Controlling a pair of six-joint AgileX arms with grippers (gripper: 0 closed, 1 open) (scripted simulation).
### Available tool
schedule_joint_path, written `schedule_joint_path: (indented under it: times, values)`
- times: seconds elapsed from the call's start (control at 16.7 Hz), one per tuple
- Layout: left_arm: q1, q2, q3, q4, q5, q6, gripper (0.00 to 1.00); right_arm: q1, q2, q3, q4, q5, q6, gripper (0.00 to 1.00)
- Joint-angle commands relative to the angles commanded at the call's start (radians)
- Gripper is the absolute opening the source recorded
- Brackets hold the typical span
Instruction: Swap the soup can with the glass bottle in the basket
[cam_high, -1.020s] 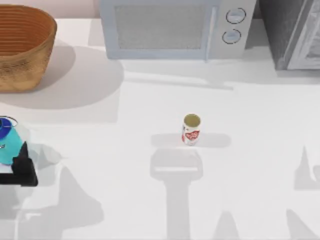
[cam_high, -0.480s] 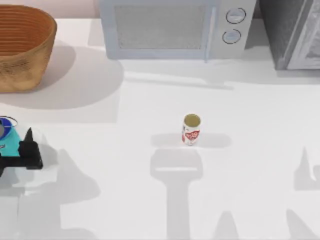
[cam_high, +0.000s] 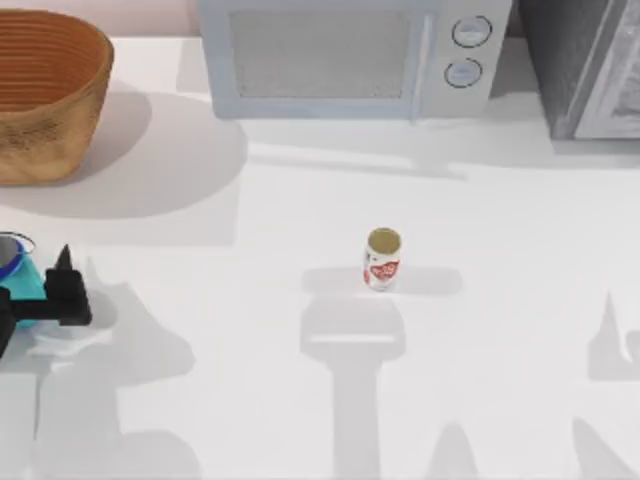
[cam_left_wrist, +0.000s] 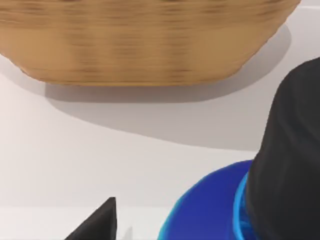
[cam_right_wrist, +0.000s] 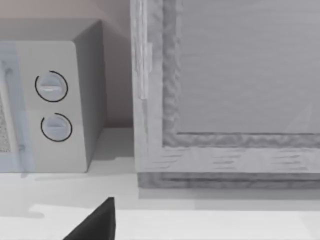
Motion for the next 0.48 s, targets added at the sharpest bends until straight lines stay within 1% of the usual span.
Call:
schedule_joint_path:
  times: [0.48]
  values:
    - [0.000,0.000,0.000,0.000,0.000,0.000,0.32,0.000,0.000,0.000,0.000,0.000,0.000,1.00]
